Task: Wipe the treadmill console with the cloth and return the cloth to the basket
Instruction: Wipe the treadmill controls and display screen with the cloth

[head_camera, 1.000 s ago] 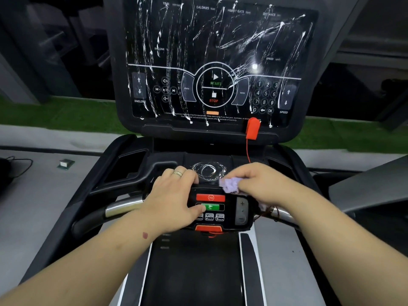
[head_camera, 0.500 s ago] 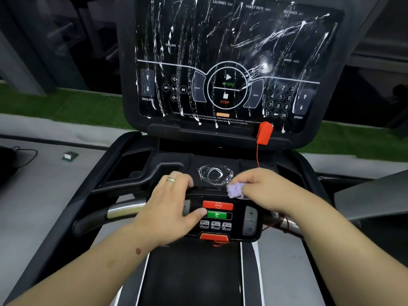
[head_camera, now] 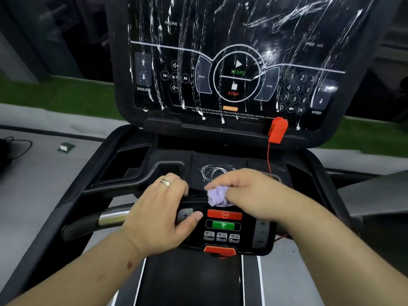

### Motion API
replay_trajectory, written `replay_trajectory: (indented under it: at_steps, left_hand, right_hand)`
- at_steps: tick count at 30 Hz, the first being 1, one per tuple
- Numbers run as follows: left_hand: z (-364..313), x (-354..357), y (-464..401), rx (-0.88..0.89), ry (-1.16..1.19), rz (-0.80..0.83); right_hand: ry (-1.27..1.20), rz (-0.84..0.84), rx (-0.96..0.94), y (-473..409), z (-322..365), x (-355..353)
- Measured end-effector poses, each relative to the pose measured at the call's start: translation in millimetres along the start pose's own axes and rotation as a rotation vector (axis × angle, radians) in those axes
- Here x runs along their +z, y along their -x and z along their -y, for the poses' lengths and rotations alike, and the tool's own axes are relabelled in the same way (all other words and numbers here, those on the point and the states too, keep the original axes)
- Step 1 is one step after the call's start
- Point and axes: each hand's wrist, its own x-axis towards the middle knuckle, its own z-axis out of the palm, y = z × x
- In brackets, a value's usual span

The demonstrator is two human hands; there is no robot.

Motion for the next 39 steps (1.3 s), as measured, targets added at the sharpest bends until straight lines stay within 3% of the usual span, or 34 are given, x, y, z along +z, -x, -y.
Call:
replay_trajectory:
  at_steps: [5,12,15,22,39]
  left_hand:
    - [4.8,3.7,0.0,0.028,-0.031,-0.043]
    - [8.9,15.6,3.2,0.067,-0.036,-0.165]
    - [9.5,17.8,4.1,0.072,-0.033,-0.175]
    - [10.1,18.1,3.4,0.078,-0.046,-0.169]
    - [8.4,17.5,3.4,0.062,-0.054,-0.182]
  right_hand:
    - [-0.113,0.034,0.087,16.7,-16.2,-29.7]
    - [-0.112,0.083,-0.005,-7.0,5.0,-8.5]
    - [-0.225,0.109,0.091,4.3,-11.1,-30.2]
    - [-0.070,0.104,0.009,-17.0,2.1,-7.7]
    - [-0.127,0.136,0.054,-11.7,-14.3,-25.9]
